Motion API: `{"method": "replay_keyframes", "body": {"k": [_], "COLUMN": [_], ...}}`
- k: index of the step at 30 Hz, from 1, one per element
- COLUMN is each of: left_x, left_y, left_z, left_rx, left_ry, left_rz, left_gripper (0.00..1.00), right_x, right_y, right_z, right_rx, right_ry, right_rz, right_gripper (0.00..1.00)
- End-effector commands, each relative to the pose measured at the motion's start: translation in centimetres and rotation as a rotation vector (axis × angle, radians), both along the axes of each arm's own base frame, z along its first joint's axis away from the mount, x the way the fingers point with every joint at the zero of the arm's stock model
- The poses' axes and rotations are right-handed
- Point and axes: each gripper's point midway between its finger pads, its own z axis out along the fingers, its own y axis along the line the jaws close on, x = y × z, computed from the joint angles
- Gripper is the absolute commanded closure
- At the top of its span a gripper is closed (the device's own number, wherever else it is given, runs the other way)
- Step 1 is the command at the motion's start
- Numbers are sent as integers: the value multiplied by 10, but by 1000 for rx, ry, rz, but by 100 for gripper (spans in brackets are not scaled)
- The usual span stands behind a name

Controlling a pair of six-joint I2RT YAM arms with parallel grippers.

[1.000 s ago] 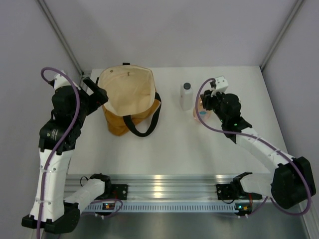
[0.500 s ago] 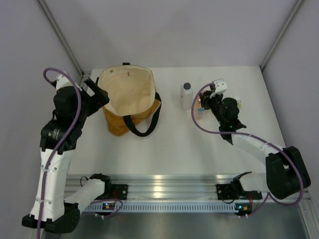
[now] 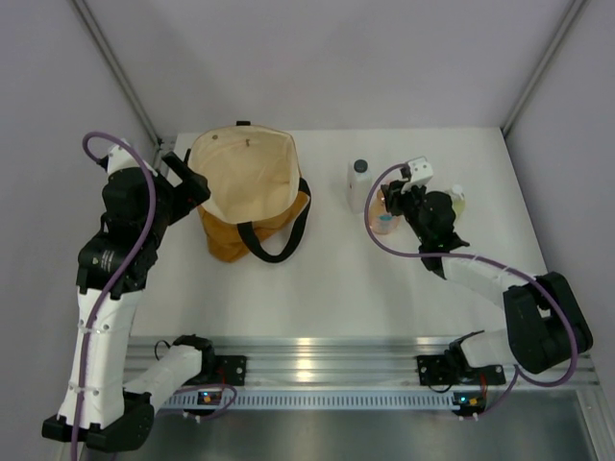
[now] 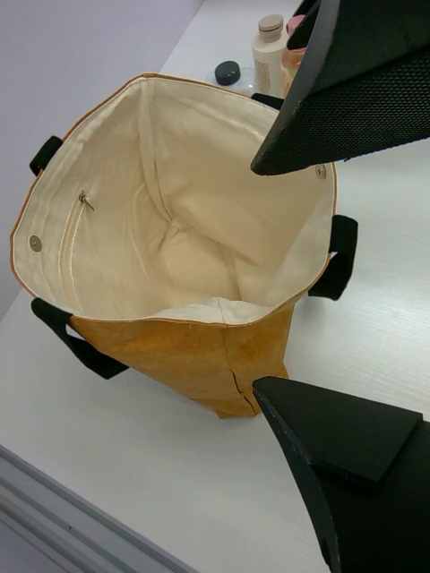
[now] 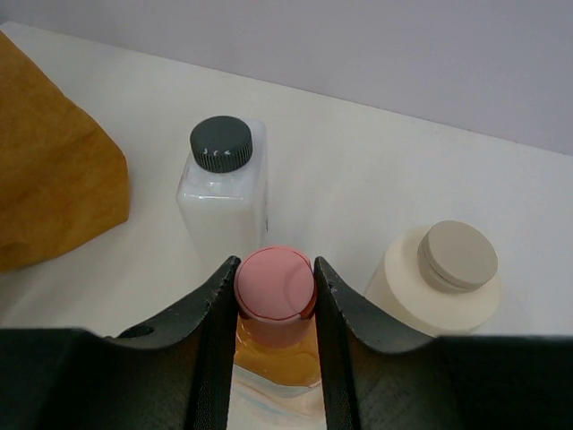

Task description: Take the personal care products out of the canvas bag

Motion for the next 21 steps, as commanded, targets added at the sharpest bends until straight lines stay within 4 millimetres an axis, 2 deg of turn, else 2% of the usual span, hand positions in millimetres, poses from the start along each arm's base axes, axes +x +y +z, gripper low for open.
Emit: {"method": "replay_keyframes", "body": {"k": [1,2,4,6,8,11,13,15,16,17,18,19,20,21], "left_x": [2,1,2,2,2,3,4,6,7,8,8,9,9,9], "left_y": [1,1,1,1,1,3,4,6,7,9,14,16,19,23], "left_z": [8,8,7,9,10,11,10,8,7,7,6,7,7,7], "left_rx": [-2,-3,-4,-5,-5,-2,1,16,27,39,59,70,83,108], "left_ry": [-39,-39,-36,-41,-41,-43,-40,-33,-28,-24,-21,-19,-18,-15], "left_rz": [7,6,8,8,9,20,25,33,38,42,60,71,80,95], "left_gripper": [2,2,2,2,2,2,2,2,2,2,2,2,2,2], "right_x": [5,5,3,3,2,1,-2,-2,-5,-5,-10,-12,-16,-26], "right_y": [-2,-3,-2,-4,-4,-7,-8,-12,-16,-21,-26,-31,-39,-46], "right_z": [79,79,78,78,80,89,104,103,123,126,113,129,132,122], "right_rx": [114,115,118,119,118,122,130,105,110,100,56,54,52,19], "right_ry": [-258,-256,-255,-254,-255,-263,-280,-240,-256,-229,-135,-128,-96,-14], "right_rz": [-1,-2,0,-5,-6,-18,-20,-39,-52,-81,-95,-115,-155,-173], "right_gripper": [82,75,69,55,33,19,13,8,4,2,1,1,0,1]}}
